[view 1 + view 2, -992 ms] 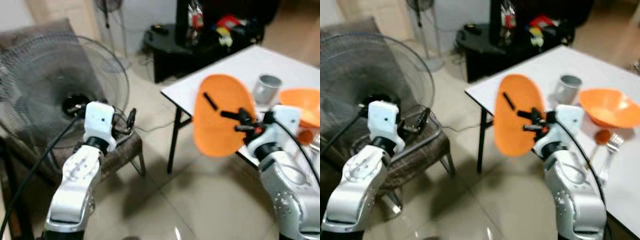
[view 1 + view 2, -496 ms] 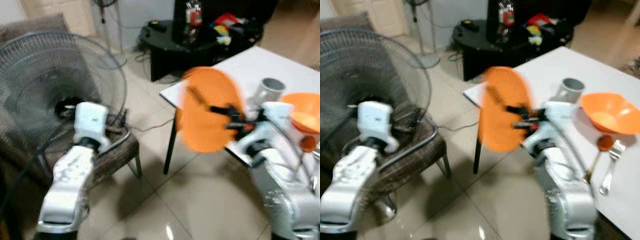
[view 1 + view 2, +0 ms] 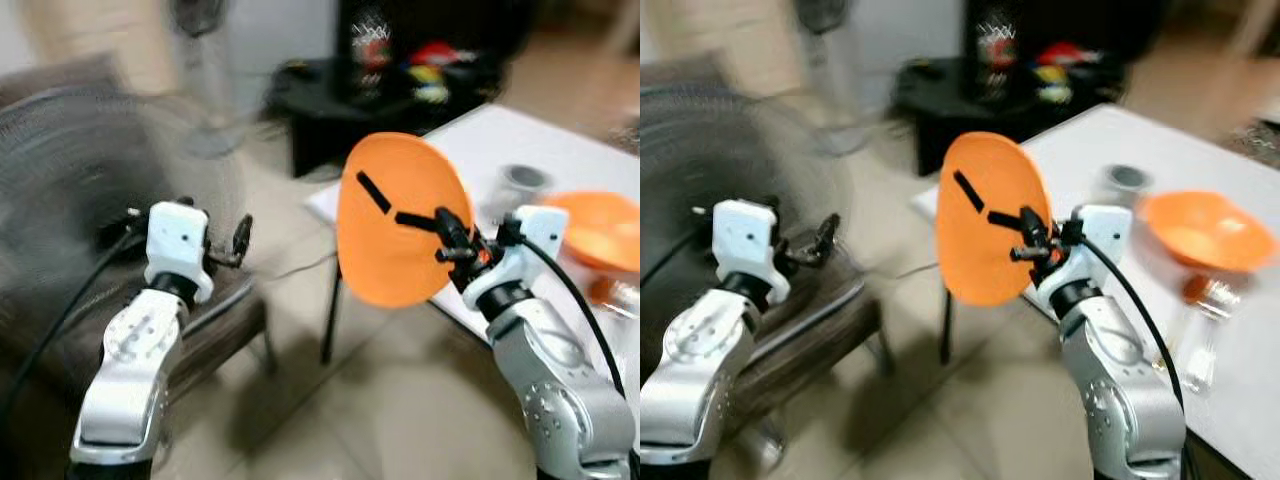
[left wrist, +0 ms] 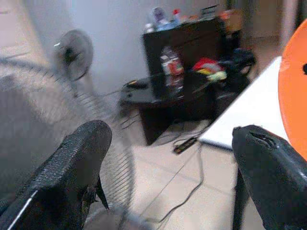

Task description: Setting the table

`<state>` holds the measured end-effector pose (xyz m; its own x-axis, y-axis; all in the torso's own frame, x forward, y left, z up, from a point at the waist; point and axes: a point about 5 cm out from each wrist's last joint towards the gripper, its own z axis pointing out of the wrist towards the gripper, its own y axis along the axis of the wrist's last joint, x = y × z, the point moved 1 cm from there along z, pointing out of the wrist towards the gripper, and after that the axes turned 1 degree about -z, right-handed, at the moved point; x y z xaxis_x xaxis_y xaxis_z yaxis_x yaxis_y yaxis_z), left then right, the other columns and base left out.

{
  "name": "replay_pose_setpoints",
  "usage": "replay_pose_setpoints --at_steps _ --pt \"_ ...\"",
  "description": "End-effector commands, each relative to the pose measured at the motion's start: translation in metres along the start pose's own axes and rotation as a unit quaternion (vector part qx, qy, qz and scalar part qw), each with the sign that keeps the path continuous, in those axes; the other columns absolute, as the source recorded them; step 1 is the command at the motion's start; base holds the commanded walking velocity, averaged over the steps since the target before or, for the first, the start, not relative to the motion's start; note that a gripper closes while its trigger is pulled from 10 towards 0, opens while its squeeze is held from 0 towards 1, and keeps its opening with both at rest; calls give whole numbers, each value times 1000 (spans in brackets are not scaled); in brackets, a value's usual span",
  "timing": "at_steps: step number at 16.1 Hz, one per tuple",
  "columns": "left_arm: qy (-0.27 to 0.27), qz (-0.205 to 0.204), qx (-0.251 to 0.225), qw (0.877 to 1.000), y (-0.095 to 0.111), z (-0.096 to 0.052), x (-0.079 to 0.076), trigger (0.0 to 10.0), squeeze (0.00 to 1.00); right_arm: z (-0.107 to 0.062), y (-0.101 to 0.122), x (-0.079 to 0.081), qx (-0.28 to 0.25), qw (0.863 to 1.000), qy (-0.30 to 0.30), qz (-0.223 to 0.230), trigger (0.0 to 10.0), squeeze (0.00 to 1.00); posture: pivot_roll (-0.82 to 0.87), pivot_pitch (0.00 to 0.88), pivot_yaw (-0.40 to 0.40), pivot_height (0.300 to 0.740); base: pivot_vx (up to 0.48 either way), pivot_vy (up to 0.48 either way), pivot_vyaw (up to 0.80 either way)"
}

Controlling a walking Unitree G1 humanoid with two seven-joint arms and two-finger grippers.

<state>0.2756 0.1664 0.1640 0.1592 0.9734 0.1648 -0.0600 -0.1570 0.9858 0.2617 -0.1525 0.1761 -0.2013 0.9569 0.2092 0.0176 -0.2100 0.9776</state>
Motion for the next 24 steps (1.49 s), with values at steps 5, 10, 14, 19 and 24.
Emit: replay_pose_setpoints --at_steps 5,10,14,19,24 --pt "-14 0 1 1000 1 3 -5 10000 0 -2 14 -3 -36 999 -8 -7 10000 0 112 0 25 740 292 0 -800" --pt "-16 0 0 1000 1 4 -5 10000 0 -3 14 -3 -37 999 -8 -4 10000 0 110 0 30 740 293 0 0" --pt "-17 0 -2 1000 3 4 -5 10000 0 -5 21 -1 -62 998 -2 21 10000 0 107 0 34 740 293 0 0" --pt "-27 2 -18 999 11 10 -9 10000 0 -6 28 -2 -81 996 -4 38 10000 0 94 0 49 740 58 0 0" --pt "-34 8 -14 999 9 16 -9 10000 0 -9 25 -3 -76 996 -10 47 10000 0 82 0 68 740 0 384 -723"
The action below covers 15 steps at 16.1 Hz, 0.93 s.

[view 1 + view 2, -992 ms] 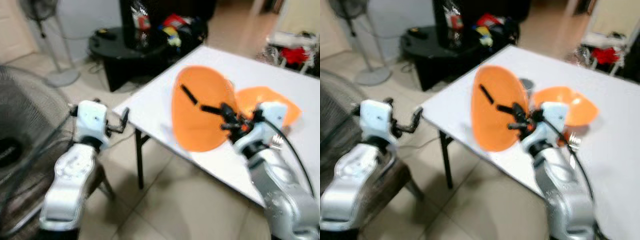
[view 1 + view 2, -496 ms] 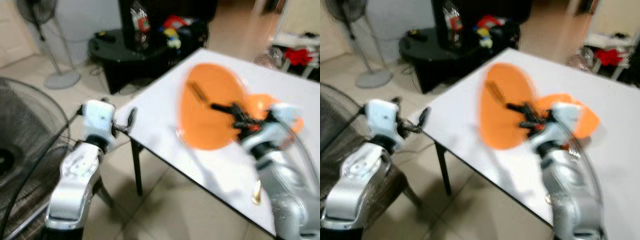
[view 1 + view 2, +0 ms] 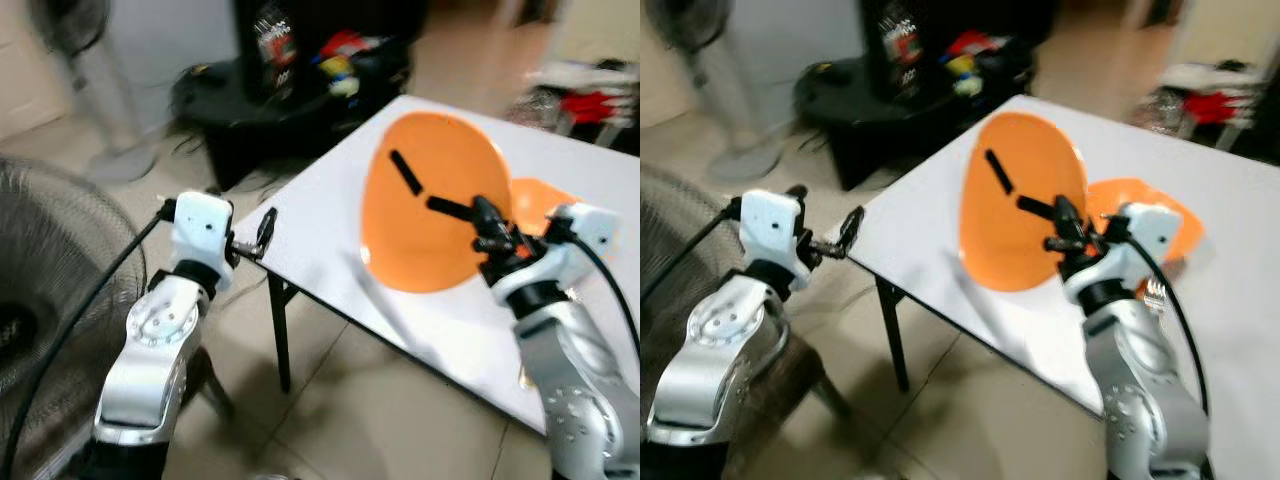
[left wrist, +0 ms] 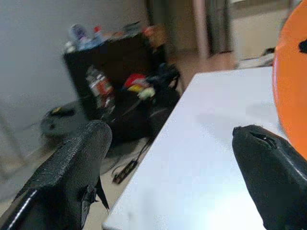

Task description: Setting the table

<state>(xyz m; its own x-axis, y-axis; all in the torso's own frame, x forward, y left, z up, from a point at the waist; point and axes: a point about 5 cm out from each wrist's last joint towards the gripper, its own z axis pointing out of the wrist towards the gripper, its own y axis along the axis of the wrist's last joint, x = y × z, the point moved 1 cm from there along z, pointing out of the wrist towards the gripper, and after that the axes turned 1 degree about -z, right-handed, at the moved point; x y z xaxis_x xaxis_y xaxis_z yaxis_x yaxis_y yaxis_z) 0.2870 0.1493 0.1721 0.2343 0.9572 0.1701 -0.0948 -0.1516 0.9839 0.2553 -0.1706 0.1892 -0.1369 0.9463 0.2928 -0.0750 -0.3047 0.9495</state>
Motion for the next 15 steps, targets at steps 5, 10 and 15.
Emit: replay_pose_setpoints --at_steps 5,10,15 --pt "20 36 13 999 -4 3 11 10000 0 0 4 9 -10 1000 13 21 10000 0 83 0 71 740 0 -96 -760" --pt "30 19 29 999 -10 -1 13 10000 0 -2 -15 6 54 993 10 102 10000 0 88 0 64 740 0 -96 0" --pt "28 7 25 999 -9 -3 12 10000 0 -1 -17 12 87 989 51 105 10000 0 95 0 53 740 184 0 0"
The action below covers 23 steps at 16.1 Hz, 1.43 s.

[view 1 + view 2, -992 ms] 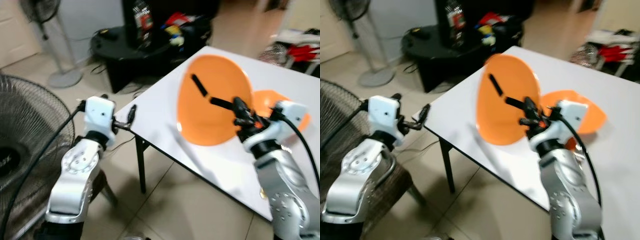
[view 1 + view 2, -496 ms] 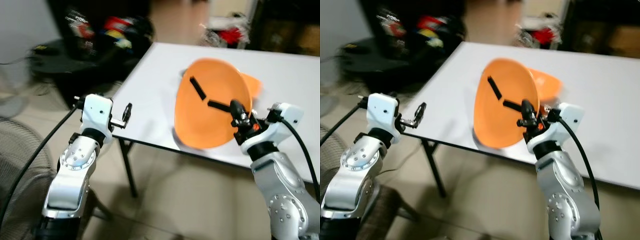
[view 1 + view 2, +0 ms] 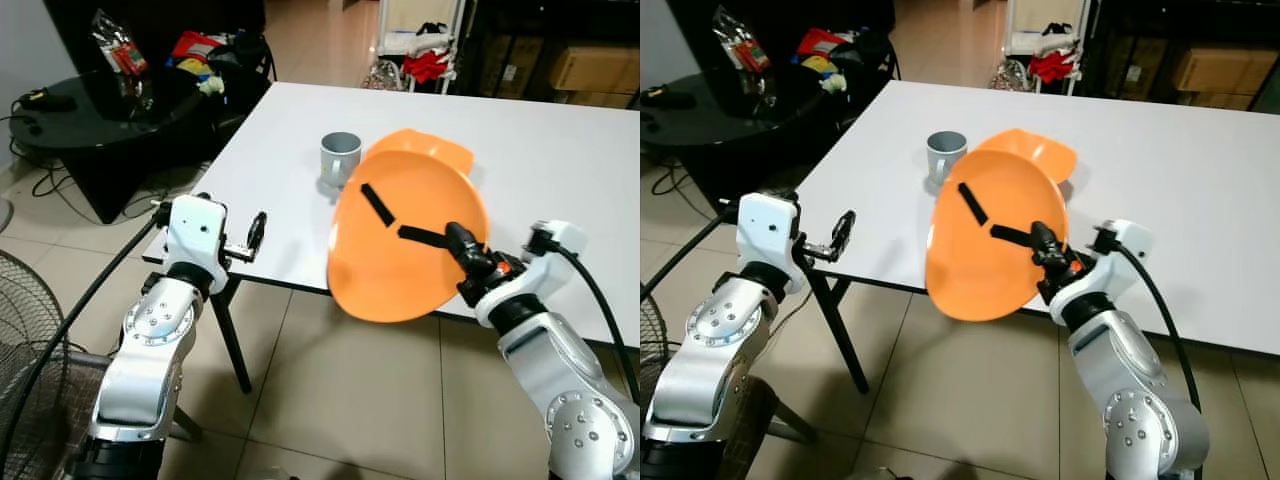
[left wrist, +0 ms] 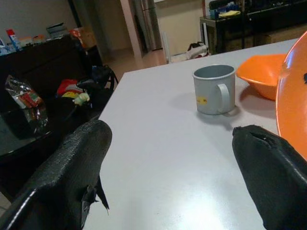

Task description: Setting the table

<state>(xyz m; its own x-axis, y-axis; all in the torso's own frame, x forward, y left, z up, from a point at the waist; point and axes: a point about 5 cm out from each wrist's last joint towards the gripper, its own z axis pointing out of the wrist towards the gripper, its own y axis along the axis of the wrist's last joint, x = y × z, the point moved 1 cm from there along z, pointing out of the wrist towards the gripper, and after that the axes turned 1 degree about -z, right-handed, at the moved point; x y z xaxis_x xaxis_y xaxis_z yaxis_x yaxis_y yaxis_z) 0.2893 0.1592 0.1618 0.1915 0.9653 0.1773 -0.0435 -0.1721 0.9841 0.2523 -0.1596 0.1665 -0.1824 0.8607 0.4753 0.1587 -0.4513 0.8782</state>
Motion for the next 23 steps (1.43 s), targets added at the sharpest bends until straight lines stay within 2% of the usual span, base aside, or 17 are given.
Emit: replay_pose_setpoints --at_steps 1,4,10,12,15,18,20,21,23 --pt "6 2 -3 1000 3 -3 5 10000 0 3 6 10 -7 999 32 0 10000 0 97 0 51 740 371 0 688" --pt "6 2 -2 1000 2 -4 5 10000 0 4 6 10 -1 999 33 -1 10000 0 102 0 47 740 411 0 800" --pt "-4 1 -2 1000 2 -4 4 10000 0 2 6 10 3 999 38 2 10000 0 97 0 52 740 397 0 0" --pt "-24 -3 -8 1000 3 -4 -1 10000 0 -2 3 13 15 999 50 8 10000 0 95 0 54 740 146 0 0" --pt "-88 -9 -5 996 3 -10 -14 10000 0 -9 -2 6 31 995 48 83 10000 0 90 0 59 740 0 0 0" --pt "-145 -20 0 989 4 -14 -20 10000 0 -14 -11 -1 72 987 47 138 10000 0 88 0 62 740 0 0 0" --pt "-192 -26 18 981 1 -15 -23 10000 0 -13 -17 -10 98 976 21 192 10000 0 89 0 61 740 0 0 0" --pt "-234 -21 30 972 0 -15 -27 10000 0 -10 -21 -16 116 964 -3 237 10000 0 88 0 63 740 0 0 0" --pt "-272 -26 36 961 3 -17 -33 10000 0 -8 -26 -22 134 953 -20 272 10000 0 87 0 63 740 0 0 0"
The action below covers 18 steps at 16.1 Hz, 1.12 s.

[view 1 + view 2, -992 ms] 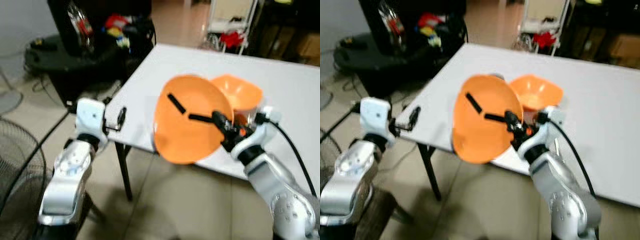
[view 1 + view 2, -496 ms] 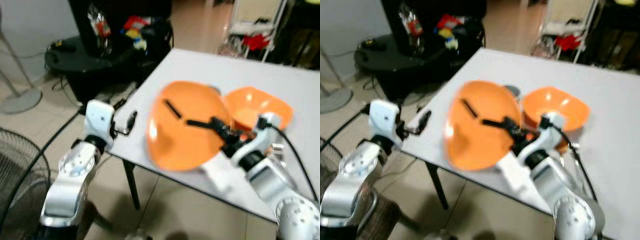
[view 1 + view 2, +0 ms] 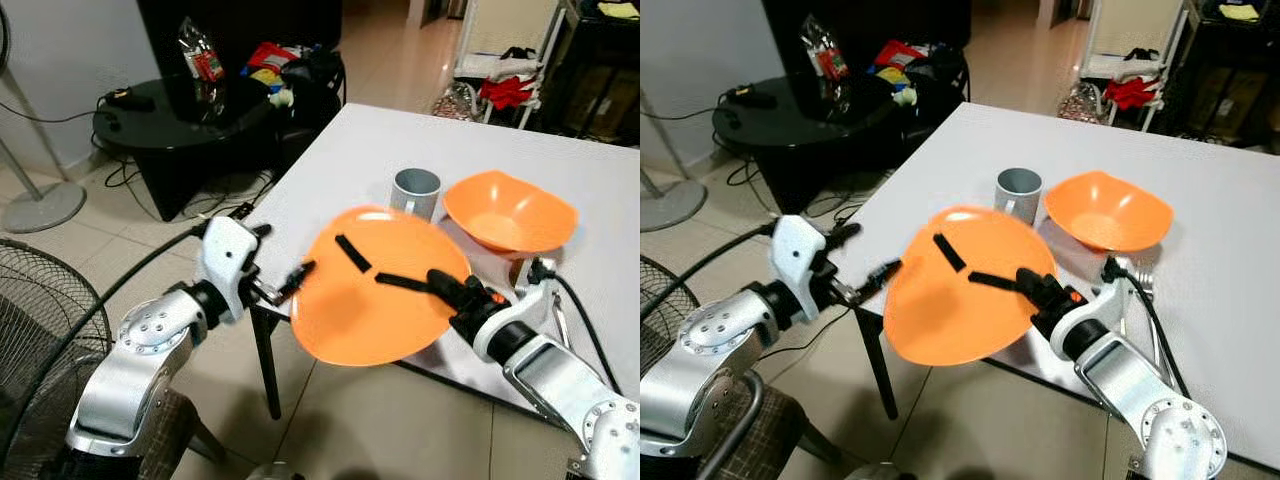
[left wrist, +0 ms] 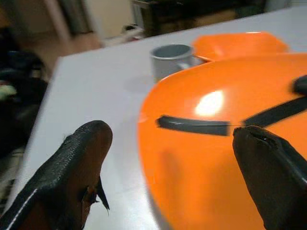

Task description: Setting the table

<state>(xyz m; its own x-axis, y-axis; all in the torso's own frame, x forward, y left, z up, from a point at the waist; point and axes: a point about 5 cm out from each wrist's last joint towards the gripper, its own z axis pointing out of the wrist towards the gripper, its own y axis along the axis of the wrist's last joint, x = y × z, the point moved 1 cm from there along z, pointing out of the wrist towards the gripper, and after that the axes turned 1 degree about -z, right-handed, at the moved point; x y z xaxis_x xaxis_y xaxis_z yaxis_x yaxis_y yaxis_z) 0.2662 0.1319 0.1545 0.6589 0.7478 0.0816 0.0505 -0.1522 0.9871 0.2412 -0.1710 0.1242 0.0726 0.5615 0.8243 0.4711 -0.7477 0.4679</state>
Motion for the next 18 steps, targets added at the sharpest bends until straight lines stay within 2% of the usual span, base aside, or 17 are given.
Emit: replay_pose_setpoints --at_steps 1,3,5,9,11,15,16,17,18 --pt "-20 3 1 1000 4 0 -2 10000 0 1 5 8 -5 1000 23 17 10000 0 87 0 63 740 0 0 0" --pt "-75 -5 27 997 1 -2 -13 10000 0 5 16 -2 -20 998 -7 65 10000 0 87 0 65 740 0 0 0" --pt "-104 -13 52 993 -6 -7 -20 10000 0 7 23 -7 -32 994 -22 100 10000 0 87 0 64 740 0 0 0" --pt "-134 -43 76 987 -10 -13 -26 10000 0 11 27 -28 -36 989 -82 117 10000 0 85 0 70 740 0 0 0" --pt "-147 -51 85 984 -10 -13 -28 10000 0 12 28 -29 -34 987 -84 131 10000 0 83 0 73 740 0 0 0" --pt "-150 -49 88 984 -10 -11 -29 10000 0 14 29 -30 -48 988 -81 124 10000 0 81 0 82 740 0 0 0" --pt "-148 -47 91 984 -10 -11 -29 10000 0 16 25 -31 -44 989 -86 111 10000 243 81 0 82 740 0 0 0" --pt "-147 -45 92 984 -10 -11 -28 10000 0 16 24 -32 -43 989 -92 103 10000 878 81 0 82 740 0 0 0" --pt "-146 -44 94 984 -11 -11 -28 10000 0 16 22 -34 -46 990 -104 87 10000 1000 82 0 82 740 0 0 0"
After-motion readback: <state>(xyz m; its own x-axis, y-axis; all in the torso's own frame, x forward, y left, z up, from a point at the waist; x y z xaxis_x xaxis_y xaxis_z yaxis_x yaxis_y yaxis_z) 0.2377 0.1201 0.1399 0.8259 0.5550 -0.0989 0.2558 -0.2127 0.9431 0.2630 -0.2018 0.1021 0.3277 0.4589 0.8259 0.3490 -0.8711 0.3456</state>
